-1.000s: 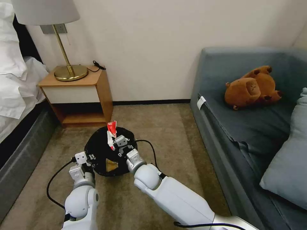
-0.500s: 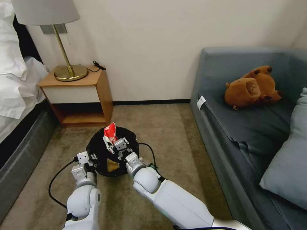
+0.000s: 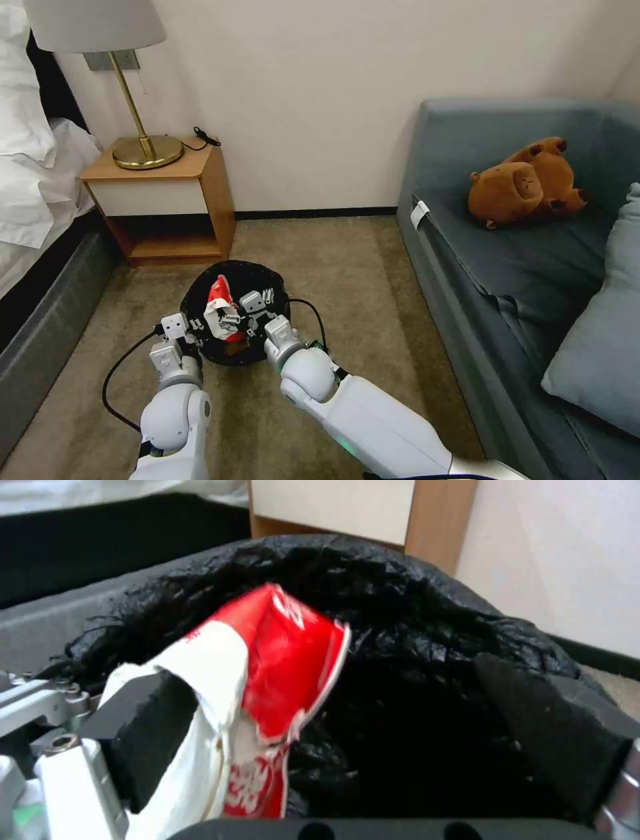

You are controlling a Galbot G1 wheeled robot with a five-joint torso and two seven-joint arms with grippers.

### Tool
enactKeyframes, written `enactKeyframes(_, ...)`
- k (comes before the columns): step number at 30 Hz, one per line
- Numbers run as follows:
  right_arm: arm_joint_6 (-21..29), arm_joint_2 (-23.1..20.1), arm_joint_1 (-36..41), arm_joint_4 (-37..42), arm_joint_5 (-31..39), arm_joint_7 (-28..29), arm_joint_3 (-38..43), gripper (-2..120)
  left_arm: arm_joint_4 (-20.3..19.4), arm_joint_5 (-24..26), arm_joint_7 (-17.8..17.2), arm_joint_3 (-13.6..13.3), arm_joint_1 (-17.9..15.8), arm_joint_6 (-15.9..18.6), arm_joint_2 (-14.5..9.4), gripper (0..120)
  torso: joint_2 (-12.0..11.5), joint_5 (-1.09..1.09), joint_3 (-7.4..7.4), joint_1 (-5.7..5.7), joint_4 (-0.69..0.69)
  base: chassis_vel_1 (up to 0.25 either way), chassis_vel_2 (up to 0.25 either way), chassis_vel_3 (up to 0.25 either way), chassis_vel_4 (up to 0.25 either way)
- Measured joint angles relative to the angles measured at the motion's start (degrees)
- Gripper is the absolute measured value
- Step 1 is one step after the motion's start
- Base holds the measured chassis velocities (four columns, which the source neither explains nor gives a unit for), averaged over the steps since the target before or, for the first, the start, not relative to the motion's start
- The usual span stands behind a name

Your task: Pick up the trash bin, then pick up the garbage on the floor and place it into the trash bin.

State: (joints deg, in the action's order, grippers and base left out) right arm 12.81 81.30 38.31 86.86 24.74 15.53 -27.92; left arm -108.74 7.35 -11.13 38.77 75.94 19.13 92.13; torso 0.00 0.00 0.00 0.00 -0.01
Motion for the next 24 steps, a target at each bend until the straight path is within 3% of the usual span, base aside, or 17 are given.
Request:
enactKeyframes(7,8.21,-3.37,-9.44,1.91,11.30,3.48,-6.41,100,0.20,-0.04,-0.01,0.39,0.08,0.00,0.00,3,0.00,0.00,0.00,0.00,0.00,0.000,0.000,0.000,0.000)
enactKeyframes(10,14.97,-4.20,-16.56,2.38,20.65,6.76,-10.14,100,0.72,0.01,-0.01,0.78,0.07,-0.05,0.00,3,0.00,0.00,0.00,0.00,0.00,0.000,0.000,0.000,0.000)
enactKeyframes(11,14.97,-4.20,-16.56,2.38,20.65,6.76,-10.14,100,0.72,0.01,-0.01,0.78,0.07,-0.05,0.00,3,0.00,0.00,0.00,0.00,0.00,0.000,0.000,0.000,0.000)
enactKeyframes(16,26.51,-3.43,-26.32,2.81,35.86,15.37,-14.71,100,1.15,0.06,0.04,0.75,-0.53,-0.08,0.00,3,0.00,0.00,0.00,0.00,0.01,0.000,0.000,0.000,0.000)
enactKeyframes(24,30.03,-2.93,-32.63,1.98,45.67,19.51,-20.56,100,1.73,0.26,0.06,0.65,-0.86,-0.11,0.00,3,0.00,-0.01,0.00,0.00,0.00,0.000,0.000,0.000,0.000)
